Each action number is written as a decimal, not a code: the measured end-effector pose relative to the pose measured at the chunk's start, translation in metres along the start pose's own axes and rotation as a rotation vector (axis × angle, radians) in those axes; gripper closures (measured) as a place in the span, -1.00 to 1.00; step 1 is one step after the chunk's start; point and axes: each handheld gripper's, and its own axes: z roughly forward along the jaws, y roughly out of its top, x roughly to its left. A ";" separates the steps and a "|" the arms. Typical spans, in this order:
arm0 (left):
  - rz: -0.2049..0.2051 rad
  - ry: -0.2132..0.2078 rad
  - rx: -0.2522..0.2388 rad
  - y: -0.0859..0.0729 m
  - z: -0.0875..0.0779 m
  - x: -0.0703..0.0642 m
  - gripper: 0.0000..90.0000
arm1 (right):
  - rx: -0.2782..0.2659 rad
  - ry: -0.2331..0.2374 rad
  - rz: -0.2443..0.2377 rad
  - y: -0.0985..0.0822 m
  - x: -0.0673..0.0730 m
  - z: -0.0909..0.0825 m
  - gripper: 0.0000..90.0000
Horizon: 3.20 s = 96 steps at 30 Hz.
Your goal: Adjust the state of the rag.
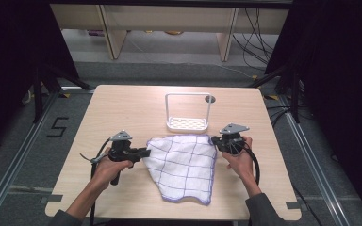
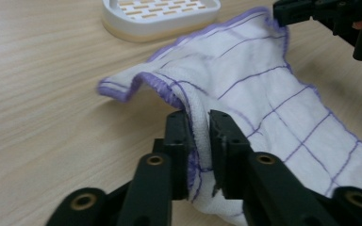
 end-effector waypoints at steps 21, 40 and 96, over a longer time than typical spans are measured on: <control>-0.104 0.036 -0.017 -0.034 -0.033 0.015 -0.11 | 0.040 0.168 -0.066 -0.015 0.072 -0.057 0.10; -0.049 0.141 0.009 0.033 0.019 0.050 -0.13 | 0.088 0.001 0.064 -0.005 0.017 -0.012 0.12; 0.238 -0.031 0.002 0.061 -0.071 -0.047 0.86 | -0.066 0.218 -0.023 0.043 0.045 -0.110 0.93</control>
